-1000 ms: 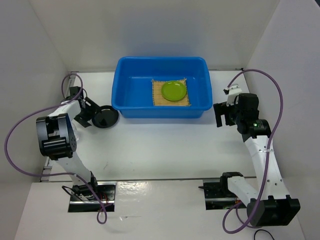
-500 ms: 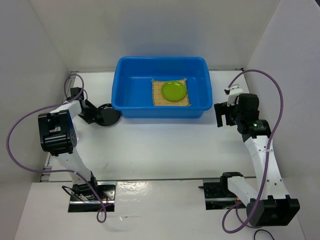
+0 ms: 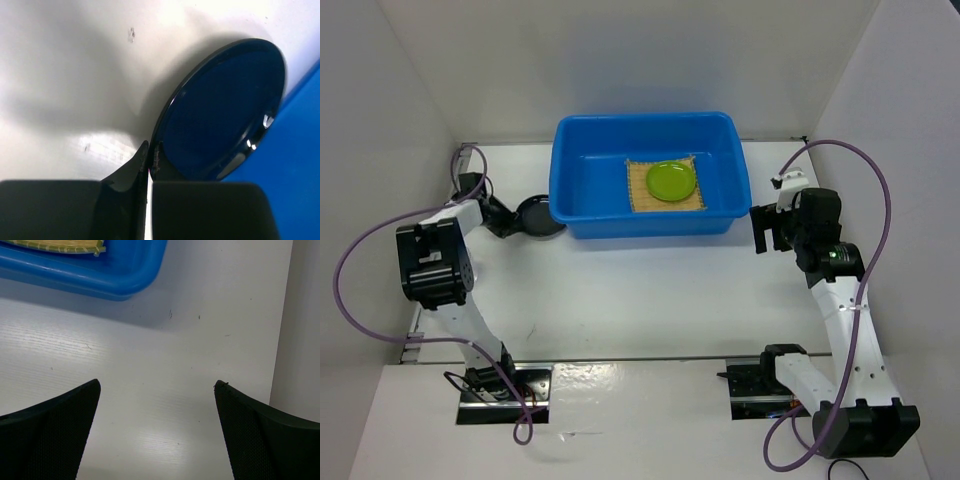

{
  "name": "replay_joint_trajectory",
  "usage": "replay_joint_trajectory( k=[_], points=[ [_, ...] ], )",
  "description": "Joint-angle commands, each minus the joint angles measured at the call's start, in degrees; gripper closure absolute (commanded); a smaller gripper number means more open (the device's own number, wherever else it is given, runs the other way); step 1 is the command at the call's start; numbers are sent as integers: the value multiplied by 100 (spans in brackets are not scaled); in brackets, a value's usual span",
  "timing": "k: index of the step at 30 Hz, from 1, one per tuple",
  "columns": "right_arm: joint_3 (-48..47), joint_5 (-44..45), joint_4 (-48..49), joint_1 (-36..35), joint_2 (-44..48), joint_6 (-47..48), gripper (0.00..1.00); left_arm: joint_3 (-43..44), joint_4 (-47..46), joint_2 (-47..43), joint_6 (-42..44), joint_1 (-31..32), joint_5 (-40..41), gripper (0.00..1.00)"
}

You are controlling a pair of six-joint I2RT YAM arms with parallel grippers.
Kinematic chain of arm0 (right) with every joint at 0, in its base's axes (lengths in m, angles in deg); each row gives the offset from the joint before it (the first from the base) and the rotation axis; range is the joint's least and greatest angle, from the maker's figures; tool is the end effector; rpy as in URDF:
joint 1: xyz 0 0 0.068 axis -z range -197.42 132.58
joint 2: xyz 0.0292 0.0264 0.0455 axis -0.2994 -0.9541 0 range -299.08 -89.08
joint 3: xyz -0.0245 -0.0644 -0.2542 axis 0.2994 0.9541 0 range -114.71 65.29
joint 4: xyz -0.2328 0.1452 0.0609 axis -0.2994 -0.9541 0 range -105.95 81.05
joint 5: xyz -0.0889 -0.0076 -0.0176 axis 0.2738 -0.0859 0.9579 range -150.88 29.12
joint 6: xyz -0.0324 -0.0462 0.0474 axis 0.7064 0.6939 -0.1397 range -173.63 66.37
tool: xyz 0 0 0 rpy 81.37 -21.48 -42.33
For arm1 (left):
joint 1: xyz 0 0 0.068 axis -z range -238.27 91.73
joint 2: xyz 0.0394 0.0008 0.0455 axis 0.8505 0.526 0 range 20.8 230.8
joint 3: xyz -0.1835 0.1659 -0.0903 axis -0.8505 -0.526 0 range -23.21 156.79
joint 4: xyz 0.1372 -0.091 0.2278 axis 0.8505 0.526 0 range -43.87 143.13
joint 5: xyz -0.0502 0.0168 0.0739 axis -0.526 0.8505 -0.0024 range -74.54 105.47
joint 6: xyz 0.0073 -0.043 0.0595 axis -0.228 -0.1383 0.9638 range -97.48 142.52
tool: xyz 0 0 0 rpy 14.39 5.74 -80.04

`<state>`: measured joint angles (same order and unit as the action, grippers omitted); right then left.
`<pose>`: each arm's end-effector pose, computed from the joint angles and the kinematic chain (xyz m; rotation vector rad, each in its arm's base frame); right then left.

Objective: Place the mixed dishes into the plastic bin

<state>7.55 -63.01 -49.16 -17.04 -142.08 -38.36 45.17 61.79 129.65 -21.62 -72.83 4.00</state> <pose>0.2373 0.0008 0.3197 -0.3048 2.1703 -0.1134 0.4077 0.0934 0.1155 -1.1977 2.2909 -0.4517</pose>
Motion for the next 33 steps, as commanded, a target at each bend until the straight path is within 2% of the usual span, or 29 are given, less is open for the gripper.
replay_joint_trajectory(
  k=[1, 8, 12, 17, 19, 20, 22, 27, 28, 30, 33],
  points=[
    [-1, 55, 259, 32, 122, -50, 1, -167, 587, -636, -76, -81, 935, 100],
    [52, 55, 311, 32, 183, -50, 1, 675, 1255, -1857, -648, -186, 1558, 100],
    [52, 55, 312, 32, 246, -103, 1, 1246, 1571, -2167, -832, -187, 1753, 100],
    [52, 116, 364, 32, 351, -103, 1, 1608, 1309, -2518, -1175, -187, 999, 100],
    [52, 186, 364, 32, 351, -155, 1, 1670, 756, -2589, -1342, 58, 270, 100],
    [104, 239, 364, 32, 351, -156, 1, 1826, 537, -2502, -1404, 294, -98, 100],
    [105, 239, 364, 32, 351, -156, 1, 2116, 455, -2126, -1404, 611, -321, 100],
    [105, 239, 364, 32, 298, -156, 1, 3495, 728, -1079, -983, 1989, -190, 100],
    [105, 239, 364, 32, 298, -156, 1, 4055, 858, -651, -861, 2167, -120, 100],
    [105, 239, 417, 32, 298, -208, 1, 4542, 956, -62, -693, 2658, -58, 100],
    [105, 239, 417, 32, 298, -208, 1, 5096, 886, 642, -692, 2994, -5, 100]
  ],
)
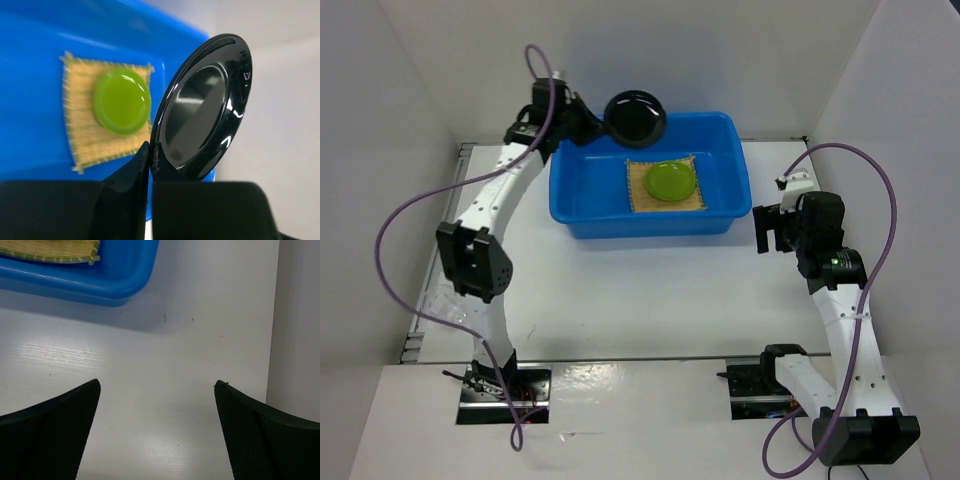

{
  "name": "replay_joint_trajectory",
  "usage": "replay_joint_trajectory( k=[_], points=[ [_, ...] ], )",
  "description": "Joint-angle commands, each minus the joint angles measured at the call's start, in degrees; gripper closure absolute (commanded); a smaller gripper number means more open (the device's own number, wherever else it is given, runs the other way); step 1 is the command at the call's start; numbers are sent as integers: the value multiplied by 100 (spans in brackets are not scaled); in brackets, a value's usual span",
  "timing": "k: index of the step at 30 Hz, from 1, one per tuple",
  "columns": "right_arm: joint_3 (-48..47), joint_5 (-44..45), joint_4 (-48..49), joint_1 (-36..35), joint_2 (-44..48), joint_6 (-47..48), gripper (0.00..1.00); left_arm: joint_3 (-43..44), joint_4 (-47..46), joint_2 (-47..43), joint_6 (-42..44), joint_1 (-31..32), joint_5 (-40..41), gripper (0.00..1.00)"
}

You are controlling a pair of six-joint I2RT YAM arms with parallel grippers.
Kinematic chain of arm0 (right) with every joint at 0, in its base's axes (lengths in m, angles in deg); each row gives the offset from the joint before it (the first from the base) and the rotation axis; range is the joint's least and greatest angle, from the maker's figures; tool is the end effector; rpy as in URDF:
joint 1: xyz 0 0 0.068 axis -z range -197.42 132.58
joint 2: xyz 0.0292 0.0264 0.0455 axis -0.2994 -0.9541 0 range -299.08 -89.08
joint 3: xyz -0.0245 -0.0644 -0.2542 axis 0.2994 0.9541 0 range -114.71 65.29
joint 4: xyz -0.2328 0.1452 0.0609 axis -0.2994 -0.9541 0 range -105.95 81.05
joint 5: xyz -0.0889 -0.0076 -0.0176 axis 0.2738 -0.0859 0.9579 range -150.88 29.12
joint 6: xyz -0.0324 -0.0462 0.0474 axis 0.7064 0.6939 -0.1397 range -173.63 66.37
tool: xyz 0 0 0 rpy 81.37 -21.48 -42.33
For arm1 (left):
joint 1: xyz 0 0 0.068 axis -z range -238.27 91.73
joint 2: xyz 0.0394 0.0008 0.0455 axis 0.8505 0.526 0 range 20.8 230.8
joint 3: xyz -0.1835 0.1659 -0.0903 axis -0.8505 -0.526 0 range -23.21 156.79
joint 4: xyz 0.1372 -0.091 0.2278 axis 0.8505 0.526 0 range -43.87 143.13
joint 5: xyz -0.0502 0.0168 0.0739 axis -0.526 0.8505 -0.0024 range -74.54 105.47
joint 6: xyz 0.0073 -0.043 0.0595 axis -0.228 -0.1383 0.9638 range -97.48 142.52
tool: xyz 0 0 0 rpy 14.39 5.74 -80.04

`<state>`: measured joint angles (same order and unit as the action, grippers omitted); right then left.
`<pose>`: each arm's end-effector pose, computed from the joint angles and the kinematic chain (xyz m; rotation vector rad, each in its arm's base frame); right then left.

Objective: Place the mixed dishes into the plastic bin

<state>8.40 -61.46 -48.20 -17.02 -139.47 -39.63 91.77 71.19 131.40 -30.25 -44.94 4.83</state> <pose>0.2292 -0.0009 0.3257 -0.2599 2.1296 -0.1360 0.4799 -0.1252 0.3839 -0.5650 1.9653 -0.9287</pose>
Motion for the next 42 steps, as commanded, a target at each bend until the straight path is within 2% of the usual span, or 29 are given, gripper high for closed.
replay_joint_trajectory(
  k=[1, 9, 10, 11, 12, 13, 14, 16, 22, 30, 33, 34, 37, 38, 39, 42],
  points=[
    [19, 84, 321, 30, 38, -82, 1, 612, -54, 671, 171, 371, -88, 100],
    [19, 84, 321, 30, 91, -82, 1, 3352, 938, 3226, 303, 777, -202, 100],
    [19, 84, 321, 30, 91, -82, 1, 4191, 1235, 3491, 303, 777, -202, 100],
    [19, 84, 321, 30, 91, -82, 1, 4791, 1473, 4138, 303, 829, -202, 100],
    [19, 84, 321, 30, 91, -82, 1, 5563, 2067, 4571, 233, 830, -202, 100],
    [19, 84, 321, 30, 91, -82, 1, 6023, 2004, 4793, 137, 830, -481, 100],
    [19, 84, 321, 30, 91, -82, 1, 5732, 1811, 4795, -99, 830, -562, 100],
    [19, 84, 321, 30, 91, -82, 1, 6234, 2133, 5239, -32, 830, -265, 100],
    [19, 84, 321, 30, 91, -82, 1, 6423, 2319, 5787, -102, 883, -378, 100],
    [19, 84, 321, 30, 91, -82, 1, 6476, 2486, 6052, -102, 935, -256, 99],
    [19, 84, 321, 30, 38, -82, 1, 6476, 2609, 5938, -102, 935, -106, 76],
    [19, 84, 321, 30, 38, -82, 1, 6476, 2609, 5842, -102, 935, -106, 59],
    [19, 84, 321, 30, 38, -82, 1, 6476, 2609, 5490, -41, 935, -106, 23],
    [19, 84, 321, 30, 38, -82, 1, 6476, 2662, 5350, 21, 935, -106, 5],
    [19, 84, 321, 30, 38, -82, 1, 6476, 2732, 5000, 74, 935, 68, 0],
    [19, 84, 321, 30, 90, -82, 1, 6476, 2872, 4123, 477, 935, 298, 0]
  ],
)
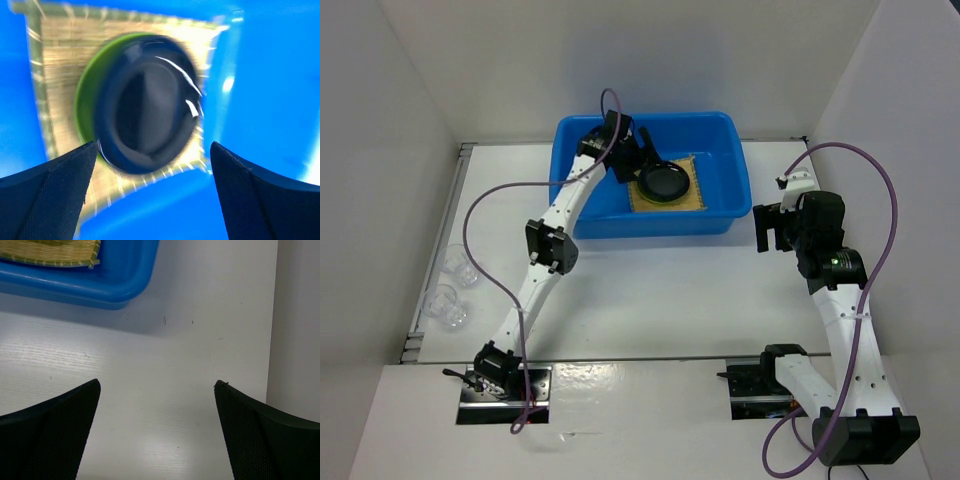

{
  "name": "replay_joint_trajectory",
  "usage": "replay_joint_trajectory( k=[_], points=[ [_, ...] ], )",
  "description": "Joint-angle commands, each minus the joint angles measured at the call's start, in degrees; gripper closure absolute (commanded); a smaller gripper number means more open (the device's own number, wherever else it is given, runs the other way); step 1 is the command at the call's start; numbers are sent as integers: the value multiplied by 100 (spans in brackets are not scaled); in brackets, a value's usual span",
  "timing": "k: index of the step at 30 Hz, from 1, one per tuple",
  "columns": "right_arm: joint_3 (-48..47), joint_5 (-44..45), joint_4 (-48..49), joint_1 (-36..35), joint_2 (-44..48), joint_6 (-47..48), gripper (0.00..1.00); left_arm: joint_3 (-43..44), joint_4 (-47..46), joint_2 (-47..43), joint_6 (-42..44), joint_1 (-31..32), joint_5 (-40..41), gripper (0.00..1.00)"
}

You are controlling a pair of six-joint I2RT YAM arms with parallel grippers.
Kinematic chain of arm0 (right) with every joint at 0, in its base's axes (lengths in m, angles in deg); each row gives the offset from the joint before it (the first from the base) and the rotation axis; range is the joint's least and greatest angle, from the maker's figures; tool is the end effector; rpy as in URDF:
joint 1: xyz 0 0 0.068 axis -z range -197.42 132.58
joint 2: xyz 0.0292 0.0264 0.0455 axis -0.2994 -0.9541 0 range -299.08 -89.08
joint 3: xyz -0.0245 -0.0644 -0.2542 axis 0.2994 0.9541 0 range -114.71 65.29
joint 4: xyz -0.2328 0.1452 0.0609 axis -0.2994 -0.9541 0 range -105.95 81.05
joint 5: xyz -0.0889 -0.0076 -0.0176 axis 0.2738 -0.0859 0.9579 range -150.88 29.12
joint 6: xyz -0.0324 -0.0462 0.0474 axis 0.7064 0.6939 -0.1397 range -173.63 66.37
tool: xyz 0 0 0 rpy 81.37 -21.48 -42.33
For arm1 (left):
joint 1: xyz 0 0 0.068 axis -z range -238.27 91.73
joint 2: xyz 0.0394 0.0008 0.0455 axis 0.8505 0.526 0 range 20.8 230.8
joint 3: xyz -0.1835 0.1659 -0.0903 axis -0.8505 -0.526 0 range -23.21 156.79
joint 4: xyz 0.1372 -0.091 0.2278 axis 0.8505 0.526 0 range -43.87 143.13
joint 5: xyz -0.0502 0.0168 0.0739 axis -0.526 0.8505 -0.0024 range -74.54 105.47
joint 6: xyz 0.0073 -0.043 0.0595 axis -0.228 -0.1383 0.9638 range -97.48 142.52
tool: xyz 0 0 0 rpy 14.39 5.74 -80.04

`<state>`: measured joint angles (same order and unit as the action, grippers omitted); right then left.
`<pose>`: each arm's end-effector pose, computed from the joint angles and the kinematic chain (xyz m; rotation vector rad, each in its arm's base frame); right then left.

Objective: Place the mixed dishes into the plastic bin

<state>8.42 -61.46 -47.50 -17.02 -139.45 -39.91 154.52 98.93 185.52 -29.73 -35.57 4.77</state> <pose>0.2301 -0.0009 0.3271 -0.2533 2.1179 -0.1345 0.5622 -0.2474 0.2126 -0.5130 2.3599 -0.8670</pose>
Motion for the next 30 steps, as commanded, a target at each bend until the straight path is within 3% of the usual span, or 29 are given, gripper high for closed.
replay_joint_trajectory(
  k=[1, 6, 10, 13, 14, 15, 17, 18, 22, 25, 30],
  points=[
    [17, 84, 251, 30, 89, -53, 1, 201, 247, -1520, 557, -2, 523, 0],
    [70, 32, 303, 30, 194, -53, 1, 148, 1257, -2927, 1481, -72, 1560, 0],
    [70, 32, 304, 30, 369, -53, 1, -1718, 1760, -4060, 1692, -204, 2596, 0],
    [70, 32, 304, 30, 370, -53, 1, -2740, 1866, -4685, 1744, -204, 4185, 0],
    [70, 32, 304, 30, 370, -53, 1, -3179, 1866, -4965, 1666, -204, 5069, 0],
    [70, 32, 304, 30, 370, -53, 1, -4036, 1970, -5089, 1369, -318, 5356, 0],
    [70, 32, 304, 30, 423, -53, 1, -4954, 2042, -5588, 894, -598, 5874, 0],
    [70, 32, 304, 30, 423, -53, 1, -5994, 1903, -5809, 666, -696, 5964, 0],
    [70, 32, 304, 30, 423, -53, 1, -8378, 656, -7432, 952, -1328, 5958, 0],
    [70, -21, 304, 30, 423, 0, 1, -9481, -478, -8208, 1488, -2057, 5106, 0],
    [70, -21, 304, 30, 423, 0, 1, -9993, -700, -8238, 1525, -2822, 4219, 0]
  ],
)
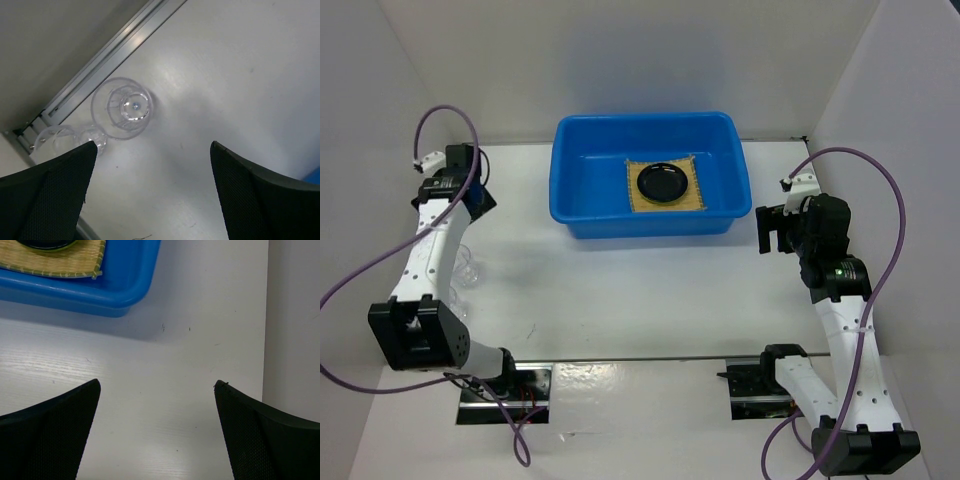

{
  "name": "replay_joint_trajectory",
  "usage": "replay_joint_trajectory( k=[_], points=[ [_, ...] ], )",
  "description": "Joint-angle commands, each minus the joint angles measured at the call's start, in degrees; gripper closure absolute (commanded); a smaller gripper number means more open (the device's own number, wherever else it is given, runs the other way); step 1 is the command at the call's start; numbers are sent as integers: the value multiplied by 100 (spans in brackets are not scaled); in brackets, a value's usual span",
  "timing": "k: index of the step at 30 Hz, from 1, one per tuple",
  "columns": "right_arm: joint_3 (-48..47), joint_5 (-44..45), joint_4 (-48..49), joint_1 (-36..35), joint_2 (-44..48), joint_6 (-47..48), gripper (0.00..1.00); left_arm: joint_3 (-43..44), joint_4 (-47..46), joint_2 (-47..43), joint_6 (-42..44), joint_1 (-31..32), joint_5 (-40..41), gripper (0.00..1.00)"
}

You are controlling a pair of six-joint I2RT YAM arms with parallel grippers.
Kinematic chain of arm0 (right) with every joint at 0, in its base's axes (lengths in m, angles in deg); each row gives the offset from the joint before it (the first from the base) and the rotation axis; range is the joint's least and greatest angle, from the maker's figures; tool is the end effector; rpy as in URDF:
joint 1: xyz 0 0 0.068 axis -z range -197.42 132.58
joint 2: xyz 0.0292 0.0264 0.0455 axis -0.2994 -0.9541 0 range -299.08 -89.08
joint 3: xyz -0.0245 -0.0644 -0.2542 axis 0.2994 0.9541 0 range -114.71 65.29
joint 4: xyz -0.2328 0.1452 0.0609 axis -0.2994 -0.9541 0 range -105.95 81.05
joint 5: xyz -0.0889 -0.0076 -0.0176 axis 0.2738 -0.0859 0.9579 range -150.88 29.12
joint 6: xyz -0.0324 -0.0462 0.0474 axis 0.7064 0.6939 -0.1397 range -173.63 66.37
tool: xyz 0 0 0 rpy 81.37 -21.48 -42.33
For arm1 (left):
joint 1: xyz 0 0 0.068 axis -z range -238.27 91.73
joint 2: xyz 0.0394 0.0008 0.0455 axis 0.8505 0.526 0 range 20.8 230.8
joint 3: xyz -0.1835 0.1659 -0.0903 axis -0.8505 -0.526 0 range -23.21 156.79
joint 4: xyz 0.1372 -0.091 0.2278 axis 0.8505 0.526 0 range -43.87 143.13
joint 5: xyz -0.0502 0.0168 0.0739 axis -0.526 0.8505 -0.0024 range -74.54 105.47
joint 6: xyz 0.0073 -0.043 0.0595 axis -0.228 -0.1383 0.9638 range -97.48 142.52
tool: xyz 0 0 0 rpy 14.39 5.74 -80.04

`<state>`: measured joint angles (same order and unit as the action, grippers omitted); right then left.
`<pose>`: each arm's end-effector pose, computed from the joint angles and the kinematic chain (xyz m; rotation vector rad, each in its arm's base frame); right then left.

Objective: Place the mixed dishes into the plastic bin

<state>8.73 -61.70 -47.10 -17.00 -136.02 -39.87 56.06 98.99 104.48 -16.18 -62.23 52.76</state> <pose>0.2176 -0.0006 0.3381 -0.2493 2.0564 -0.1373 0.3248 0.0601 0.3020 -1.0759 2.1125 0.5529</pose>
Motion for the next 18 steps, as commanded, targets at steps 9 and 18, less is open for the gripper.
replay_joint_trajectory(
  k=[9, 18],
  points=[
    [39, -50, 264, 28, 80, -5, 1, -938, -1278, 333, 99, -622, -996, 0],
    [39, -50, 264, 28, 27, -5, 1, -1335, -1708, 641, 47, -1010, -1470, 0]
  ],
)
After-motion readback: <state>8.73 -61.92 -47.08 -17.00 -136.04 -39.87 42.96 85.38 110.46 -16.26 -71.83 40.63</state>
